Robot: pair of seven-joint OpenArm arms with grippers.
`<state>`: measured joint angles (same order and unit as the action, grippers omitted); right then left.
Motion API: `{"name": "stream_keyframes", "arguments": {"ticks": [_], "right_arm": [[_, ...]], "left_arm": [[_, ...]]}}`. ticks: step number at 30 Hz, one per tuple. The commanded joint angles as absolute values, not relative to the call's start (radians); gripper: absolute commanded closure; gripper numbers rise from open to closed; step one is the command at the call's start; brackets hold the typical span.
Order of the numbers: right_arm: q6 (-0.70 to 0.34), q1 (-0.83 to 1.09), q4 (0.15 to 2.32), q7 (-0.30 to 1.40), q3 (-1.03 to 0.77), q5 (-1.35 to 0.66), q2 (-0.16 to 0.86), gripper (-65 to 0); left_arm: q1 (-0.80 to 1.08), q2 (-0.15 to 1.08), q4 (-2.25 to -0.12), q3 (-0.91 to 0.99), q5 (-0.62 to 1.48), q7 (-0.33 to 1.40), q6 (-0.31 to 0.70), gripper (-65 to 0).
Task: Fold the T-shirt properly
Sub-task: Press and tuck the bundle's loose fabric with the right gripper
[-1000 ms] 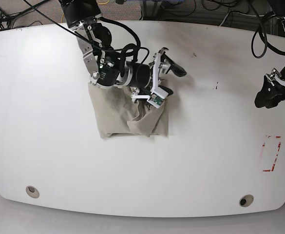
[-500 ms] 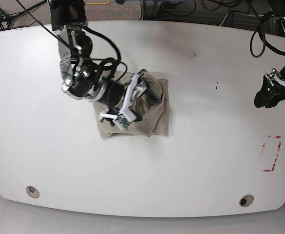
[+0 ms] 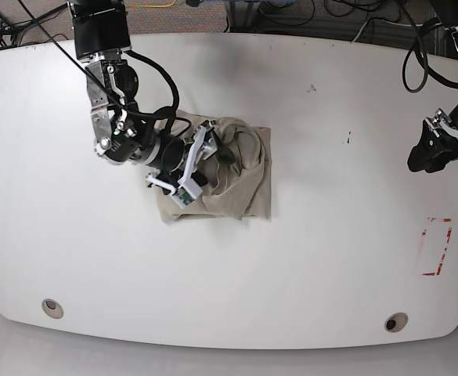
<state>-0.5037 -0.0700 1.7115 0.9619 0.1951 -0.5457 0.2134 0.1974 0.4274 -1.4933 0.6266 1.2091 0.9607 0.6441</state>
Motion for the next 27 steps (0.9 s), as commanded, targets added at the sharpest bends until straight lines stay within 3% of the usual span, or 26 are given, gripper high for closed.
{"name": "stream_keyframes", "arguments": {"ticks": [1, 17, 27], "right_arm": [[-0.507, -0.087, 1.699, 0.937, 0.24, -0.565, 0.205, -41.7], [-0.504, -0.122, 1.799, 0.938, 0.423, -0.565, 0.074, -41.7], [-0.503, -0.137, 1.863, 0.943, 0.263, -0.565, 0.168, -41.7]], "left_arm": [[0.189, 0.45, -1.509, 0.633, 1.234, 0.941, 0.653, -36.0], [0.189, 0.452, -1.511, 0.636, 1.234, 0.941, 0.653, -36.0], [0.189, 0.455, -1.511, 0.638, 1.234, 0.941, 0.653, -36.0]]}}
